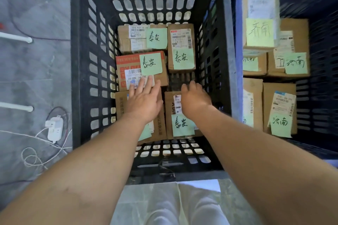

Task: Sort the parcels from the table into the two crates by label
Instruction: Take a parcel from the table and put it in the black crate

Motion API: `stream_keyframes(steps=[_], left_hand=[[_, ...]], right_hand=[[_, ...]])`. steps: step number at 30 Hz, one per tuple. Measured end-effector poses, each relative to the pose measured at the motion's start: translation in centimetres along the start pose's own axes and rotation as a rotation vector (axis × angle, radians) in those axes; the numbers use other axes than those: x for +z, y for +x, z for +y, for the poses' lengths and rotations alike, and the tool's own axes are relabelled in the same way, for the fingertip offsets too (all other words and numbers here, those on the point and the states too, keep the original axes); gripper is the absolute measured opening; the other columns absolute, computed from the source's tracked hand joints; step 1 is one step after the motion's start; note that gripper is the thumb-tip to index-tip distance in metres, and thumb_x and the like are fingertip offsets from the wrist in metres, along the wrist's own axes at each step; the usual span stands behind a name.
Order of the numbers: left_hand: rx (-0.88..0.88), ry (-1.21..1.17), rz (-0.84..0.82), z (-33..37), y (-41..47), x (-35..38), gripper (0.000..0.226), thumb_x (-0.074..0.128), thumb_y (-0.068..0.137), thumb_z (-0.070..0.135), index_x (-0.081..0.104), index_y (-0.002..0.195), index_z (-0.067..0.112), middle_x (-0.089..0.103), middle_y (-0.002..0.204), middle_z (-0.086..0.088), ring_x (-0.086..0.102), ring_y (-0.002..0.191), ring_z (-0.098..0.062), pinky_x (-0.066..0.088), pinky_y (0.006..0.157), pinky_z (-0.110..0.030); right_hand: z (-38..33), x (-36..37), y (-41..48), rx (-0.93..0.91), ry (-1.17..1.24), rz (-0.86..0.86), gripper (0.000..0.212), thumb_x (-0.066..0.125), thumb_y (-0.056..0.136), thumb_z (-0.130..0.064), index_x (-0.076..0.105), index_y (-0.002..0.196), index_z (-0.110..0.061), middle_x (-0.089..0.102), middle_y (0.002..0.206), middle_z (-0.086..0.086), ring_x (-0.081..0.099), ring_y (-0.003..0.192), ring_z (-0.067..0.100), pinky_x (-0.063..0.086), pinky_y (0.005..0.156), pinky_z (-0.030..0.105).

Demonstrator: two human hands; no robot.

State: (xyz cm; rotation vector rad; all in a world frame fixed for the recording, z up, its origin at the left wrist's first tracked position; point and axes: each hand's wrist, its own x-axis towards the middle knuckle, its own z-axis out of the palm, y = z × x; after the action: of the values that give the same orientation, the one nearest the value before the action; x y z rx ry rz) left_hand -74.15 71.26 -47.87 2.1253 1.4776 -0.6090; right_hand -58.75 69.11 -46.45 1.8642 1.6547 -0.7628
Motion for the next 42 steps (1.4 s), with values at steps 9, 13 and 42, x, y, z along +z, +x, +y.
stream_keyframes(steps=[9,13,42], left_hand=[[0.040,0.050,0.070,3.0,-9.3,-8.6,0.068,0.020,0.101,0.054,-0.009,0.155,0.024,-0.017,0.161,-0.005,-0.016,0.148,-0.024,-0.010,0.119,-0.049],[0.089,0.104,0.125,4.4,-13.1,-11.7,0.068,0.017,0.101,0.056,-0.008,0.155,0.024,-0.016,0.162,-0.005,-0.016,0.149,-0.025,-0.011,0.119,-0.050],[0.527,0.264,0.448,27.3,-39.4,-9.6,0.072,0.012,0.097,0.064,-0.009,0.155,0.026,-0.020,0.161,-0.005,-0.020,0.148,-0.024,-0.014,0.117,-0.052]], right_hand=[[1.0,-7.0,-11.8,-0.067,0.058,0.268,0.060,0.050,0.097,-0.031,0.025,0.149,-0.012,0.020,0.156,0.014,0.019,0.144,0.030,0.021,0.116,0.041],[2.4,-9.4,-17.3,-0.003,0.036,0.346,0.065,0.048,0.097,-0.043,0.023,0.150,-0.016,0.016,0.158,0.013,0.014,0.146,0.030,0.015,0.118,0.043],[15.4,3.7,-52.9,0.505,0.184,0.697,0.074,0.033,0.096,-0.061,0.011,0.155,-0.021,0.007,0.162,0.010,0.004,0.149,0.029,0.004,0.119,0.051]])
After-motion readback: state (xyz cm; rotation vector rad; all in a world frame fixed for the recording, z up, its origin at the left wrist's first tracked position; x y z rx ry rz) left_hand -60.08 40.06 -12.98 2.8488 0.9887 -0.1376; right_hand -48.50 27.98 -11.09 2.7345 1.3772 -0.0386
